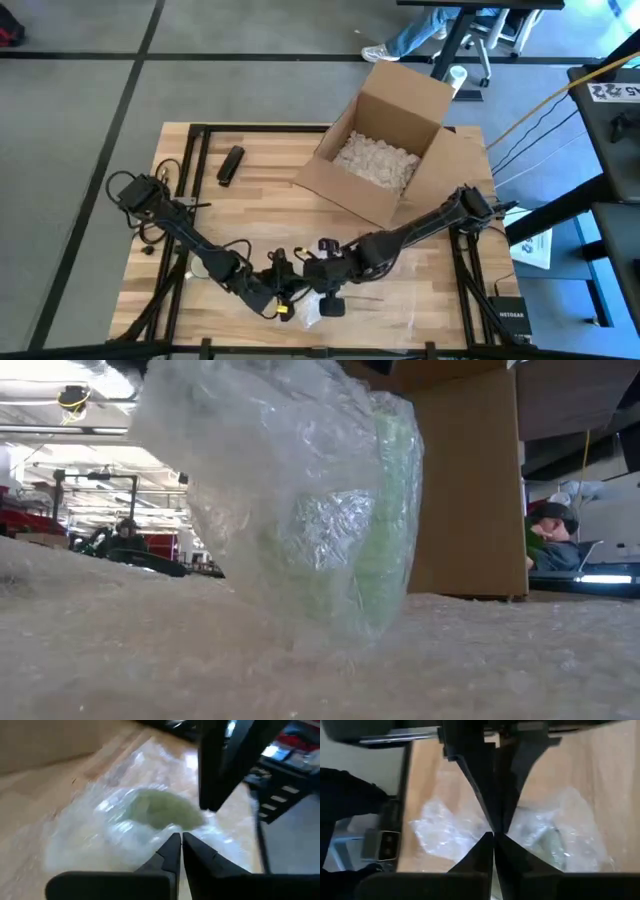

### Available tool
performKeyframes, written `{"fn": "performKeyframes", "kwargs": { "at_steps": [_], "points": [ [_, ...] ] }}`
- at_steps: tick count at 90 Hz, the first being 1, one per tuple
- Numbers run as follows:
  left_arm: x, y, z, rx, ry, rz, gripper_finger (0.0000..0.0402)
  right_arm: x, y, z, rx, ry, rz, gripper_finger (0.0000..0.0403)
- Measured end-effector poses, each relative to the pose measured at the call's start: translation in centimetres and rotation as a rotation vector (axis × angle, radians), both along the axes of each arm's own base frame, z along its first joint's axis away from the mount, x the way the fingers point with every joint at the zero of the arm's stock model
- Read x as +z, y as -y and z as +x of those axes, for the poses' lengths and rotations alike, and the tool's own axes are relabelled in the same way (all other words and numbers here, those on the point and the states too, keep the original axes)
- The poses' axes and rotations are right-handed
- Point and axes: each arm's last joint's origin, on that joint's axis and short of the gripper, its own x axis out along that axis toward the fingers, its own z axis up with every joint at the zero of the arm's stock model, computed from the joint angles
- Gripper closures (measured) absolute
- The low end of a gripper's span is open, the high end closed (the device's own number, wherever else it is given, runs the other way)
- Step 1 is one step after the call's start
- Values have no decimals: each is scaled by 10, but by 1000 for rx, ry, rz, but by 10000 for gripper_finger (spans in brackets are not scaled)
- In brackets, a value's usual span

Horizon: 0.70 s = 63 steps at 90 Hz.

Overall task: Wrap mug
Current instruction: Wrap the green mug with bubble wrap

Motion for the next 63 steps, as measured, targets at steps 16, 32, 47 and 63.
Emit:
{"fn": "performKeyframes", "kwargs": {
  "at_steps": [16,32,47,63],
  "points": [
    [11,10,-11,-27,45,43,402,0,1,0,-2,-2,-2,403],
    [20,18,-31,63,57,139,402,0,1,1,-2,2,1,403],
    [17,18,-52,166,11,147,402,-4,-8,8,69,18,126,403],
    [8,17,-66,236,-23,103,402,-20,-9,10,57,-65,139,403]
  ]
}}
